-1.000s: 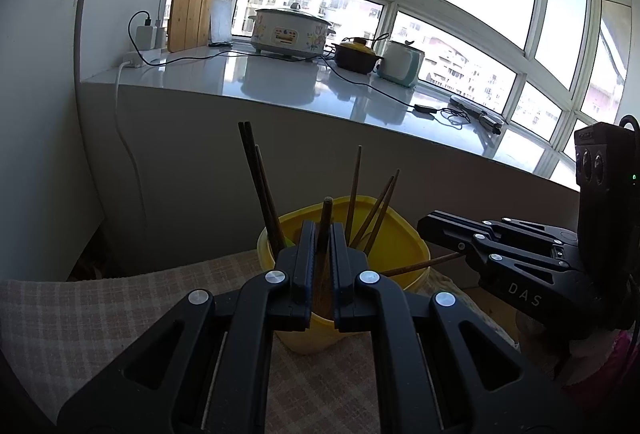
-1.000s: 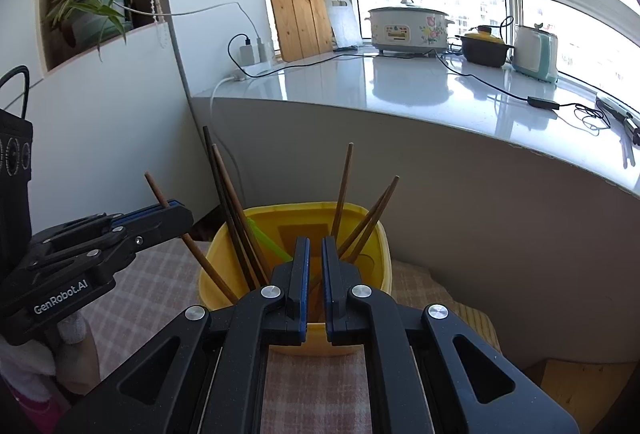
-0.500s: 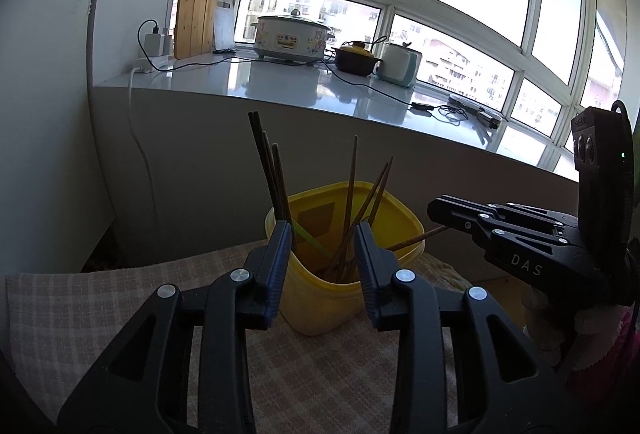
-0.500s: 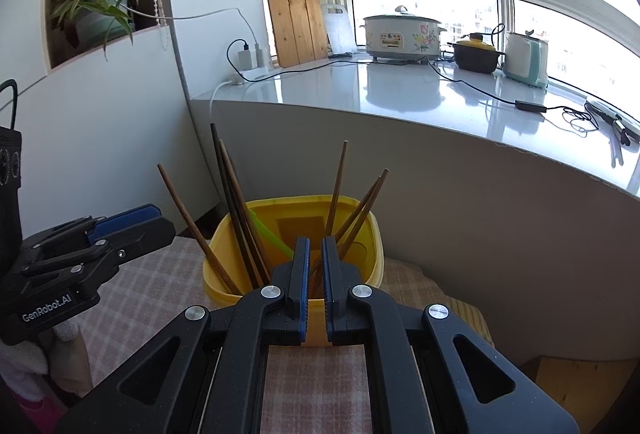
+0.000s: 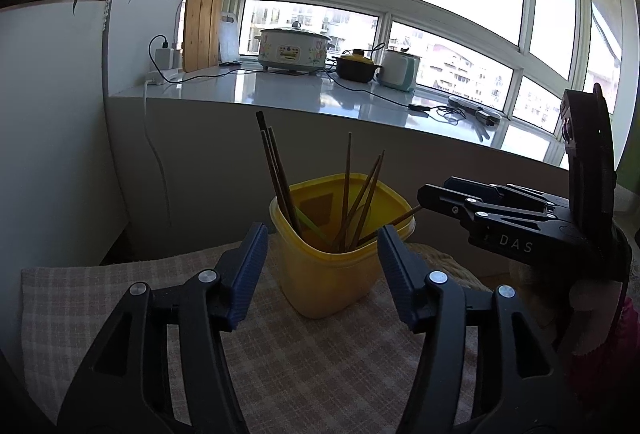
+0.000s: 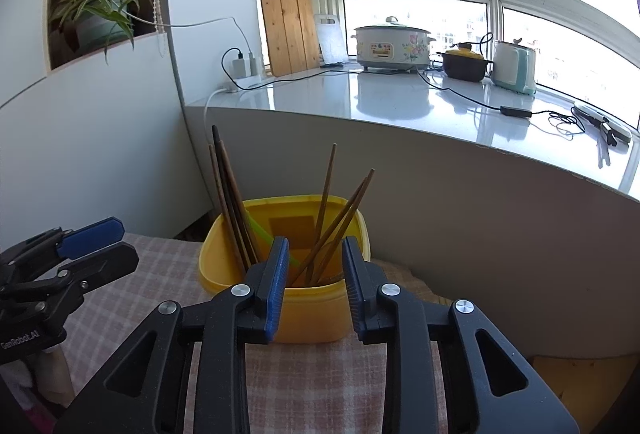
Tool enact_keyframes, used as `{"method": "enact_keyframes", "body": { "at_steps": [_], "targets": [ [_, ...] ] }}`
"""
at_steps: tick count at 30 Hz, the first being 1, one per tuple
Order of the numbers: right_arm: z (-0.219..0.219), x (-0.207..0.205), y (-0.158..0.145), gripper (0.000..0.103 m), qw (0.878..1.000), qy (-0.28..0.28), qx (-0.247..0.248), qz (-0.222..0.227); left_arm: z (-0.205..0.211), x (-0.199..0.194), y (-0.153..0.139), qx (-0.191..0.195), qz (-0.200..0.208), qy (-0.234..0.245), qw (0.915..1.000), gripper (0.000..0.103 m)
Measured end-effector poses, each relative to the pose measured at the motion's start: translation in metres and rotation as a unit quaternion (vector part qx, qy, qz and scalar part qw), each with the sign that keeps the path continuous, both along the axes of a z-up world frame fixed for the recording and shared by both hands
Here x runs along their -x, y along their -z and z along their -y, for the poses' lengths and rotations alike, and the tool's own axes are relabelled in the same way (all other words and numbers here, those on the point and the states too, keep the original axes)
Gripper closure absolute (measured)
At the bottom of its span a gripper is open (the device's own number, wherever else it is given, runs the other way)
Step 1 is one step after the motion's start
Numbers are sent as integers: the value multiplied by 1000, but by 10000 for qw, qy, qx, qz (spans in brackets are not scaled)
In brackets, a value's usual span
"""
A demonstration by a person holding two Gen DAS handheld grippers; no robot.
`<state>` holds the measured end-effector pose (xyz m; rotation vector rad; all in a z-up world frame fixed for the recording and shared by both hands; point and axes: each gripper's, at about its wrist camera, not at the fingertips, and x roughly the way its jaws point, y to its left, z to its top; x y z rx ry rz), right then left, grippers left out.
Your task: Organize utensils
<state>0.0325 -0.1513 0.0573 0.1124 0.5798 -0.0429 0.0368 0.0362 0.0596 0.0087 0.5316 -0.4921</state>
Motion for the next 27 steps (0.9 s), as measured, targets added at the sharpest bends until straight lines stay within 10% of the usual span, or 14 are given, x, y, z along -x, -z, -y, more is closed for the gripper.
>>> {"method": "enact_keyframes", "body": {
  "at_steps": [9, 27],
  "targets": [
    [2, 20, 0, 28, 9993, 321, -10, 184, -9, 28, -3, -172, 296, -304, 9990, 1],
    [-10, 41, -3, 14, 9954, 817, 305, 392, -18, 49, -8, -519, 559, -833, 9936, 0]
  ]
}}
